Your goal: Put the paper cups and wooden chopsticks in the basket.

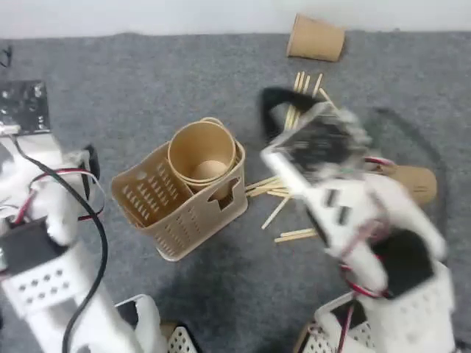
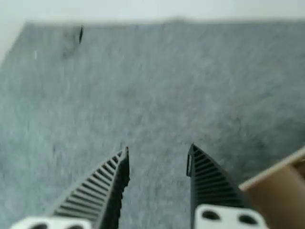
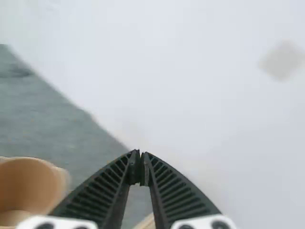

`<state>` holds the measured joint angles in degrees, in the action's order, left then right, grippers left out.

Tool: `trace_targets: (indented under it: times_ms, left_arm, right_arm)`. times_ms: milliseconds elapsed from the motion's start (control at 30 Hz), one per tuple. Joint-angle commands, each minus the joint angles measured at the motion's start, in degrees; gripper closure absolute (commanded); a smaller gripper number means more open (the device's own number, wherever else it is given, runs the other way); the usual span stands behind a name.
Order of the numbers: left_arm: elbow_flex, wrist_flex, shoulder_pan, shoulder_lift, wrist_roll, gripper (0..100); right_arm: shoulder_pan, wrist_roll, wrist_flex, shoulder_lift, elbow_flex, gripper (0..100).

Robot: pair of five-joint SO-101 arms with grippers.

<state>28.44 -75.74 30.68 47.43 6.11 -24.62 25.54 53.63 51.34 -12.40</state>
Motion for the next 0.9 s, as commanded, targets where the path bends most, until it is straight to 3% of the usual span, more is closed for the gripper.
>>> trace_targets:
  times_ms: [0,133,433,633,867]
  left_arm:
    - [11.82,7.56,7.65,0.79,-0.70,81]
    - [21.58,13.71,12.92,0.79,-0.70,81]
    - [30.81,16.18,13.63,0.79,-0.70,81]
    - [34.95,22.86,13.63,0.79,-0.70,81]
    - [37.23,26.90,13.54,0.79,-0.79,81]
  right_arm:
    - [14.11,1.76,1.71,-3.74,6.42,99.0]
    - [22.02,1.76,-0.92,-12.79,6.51,98.9]
    - [26.86,1.58,-20.00,-40.92,11.52,98.9]
    - [27.91,1.67,-26.77,-68.44,31.74,98.9]
    - [25.89,2.11,-39.08,-105.01,66.46,99.0]
